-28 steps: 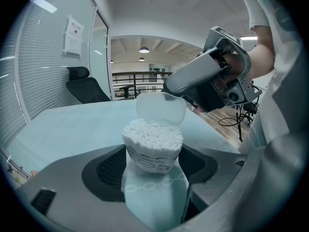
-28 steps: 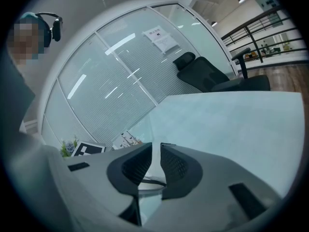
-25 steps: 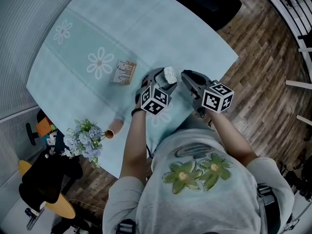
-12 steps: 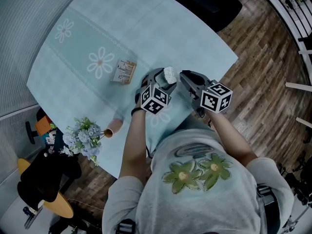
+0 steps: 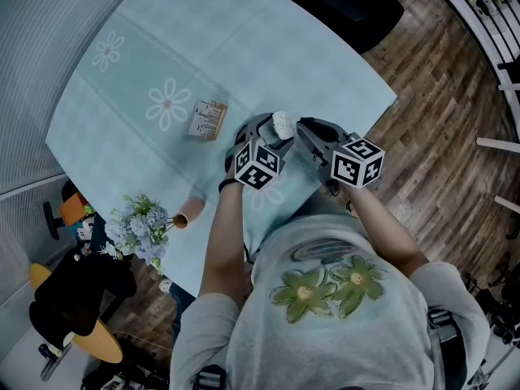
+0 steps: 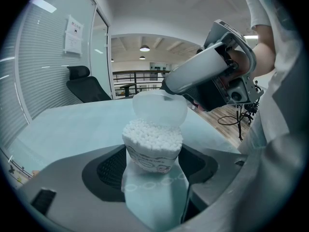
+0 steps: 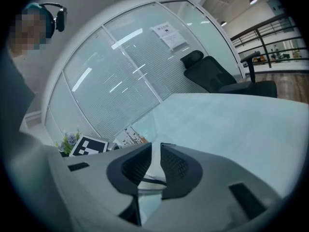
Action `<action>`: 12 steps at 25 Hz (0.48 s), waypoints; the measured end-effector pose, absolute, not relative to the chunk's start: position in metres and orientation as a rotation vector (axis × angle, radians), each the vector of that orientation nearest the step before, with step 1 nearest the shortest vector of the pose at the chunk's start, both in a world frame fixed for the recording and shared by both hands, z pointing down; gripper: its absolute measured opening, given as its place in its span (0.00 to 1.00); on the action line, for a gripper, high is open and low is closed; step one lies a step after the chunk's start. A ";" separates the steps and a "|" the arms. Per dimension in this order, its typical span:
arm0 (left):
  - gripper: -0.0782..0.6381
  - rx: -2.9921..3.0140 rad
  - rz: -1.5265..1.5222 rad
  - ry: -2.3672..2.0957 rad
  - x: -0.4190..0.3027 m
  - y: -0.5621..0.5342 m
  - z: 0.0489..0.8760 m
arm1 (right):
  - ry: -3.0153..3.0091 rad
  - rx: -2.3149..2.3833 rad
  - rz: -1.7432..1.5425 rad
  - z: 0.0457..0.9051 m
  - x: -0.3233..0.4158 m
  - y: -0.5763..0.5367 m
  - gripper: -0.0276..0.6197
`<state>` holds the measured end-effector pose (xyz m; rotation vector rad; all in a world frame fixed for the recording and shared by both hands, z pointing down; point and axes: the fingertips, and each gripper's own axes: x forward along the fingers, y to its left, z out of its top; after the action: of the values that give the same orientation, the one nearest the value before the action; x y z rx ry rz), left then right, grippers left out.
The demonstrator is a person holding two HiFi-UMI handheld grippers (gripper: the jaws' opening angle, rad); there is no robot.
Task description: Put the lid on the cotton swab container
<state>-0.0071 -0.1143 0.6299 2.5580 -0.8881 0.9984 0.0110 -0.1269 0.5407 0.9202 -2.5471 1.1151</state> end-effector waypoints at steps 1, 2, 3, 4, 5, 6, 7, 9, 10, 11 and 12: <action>0.58 2.557 0.998 -0.888 -0.007 -0.114 0.630 | -2.547 0.917 1.113 0.541 0.011 -0.127 0.12; 0.58 2.557 0.998 -0.888 -0.007 -0.115 0.630 | -2.547 0.914 1.112 0.540 0.010 -0.127 0.12; 0.58 2.555 0.999 -0.889 -0.007 -0.115 0.630 | -2.547 0.912 1.111 0.540 0.010 -0.127 0.12; 0.58 2.554 1.000 -0.889 -0.007 -0.115 0.630 | -2.546 0.910 1.110 0.540 0.010 -0.127 0.12; 0.58 2.554 1.002 -0.889 -0.007 -0.115 0.630 | -2.546 0.907 1.109 0.540 0.009 -0.127 0.12; 0.58 2.553 1.002 -0.889 -0.007 -0.114 0.630 | -2.546 0.905 1.108 0.540 0.009 -0.126 0.12; 0.58 2.553 1.002 -0.890 -0.007 -0.114 0.630 | -2.547 0.903 1.107 0.540 0.009 -0.126 0.12; 0.58 2.553 1.001 -0.891 -0.007 -0.114 0.629 | -2.547 0.901 1.106 0.539 0.008 -0.126 0.12; 0.58 2.553 1.001 -0.892 -0.006 -0.114 0.629 | -2.548 0.901 1.104 0.539 0.008 -0.126 0.12; 0.58 2.552 1.000 -0.893 -0.006 -0.114 0.629 | -2.548 0.900 1.102 0.539 0.008 -0.126 0.12; 0.58 2.552 1.000 -0.893 -0.006 -0.115 0.629 | -2.547 0.899 1.100 0.538 0.007 -0.126 0.12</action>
<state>-0.0063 -0.1146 0.6286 2.5523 -0.8933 1.0004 0.0074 -0.1257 0.5385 0.8990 -2.5471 1.1002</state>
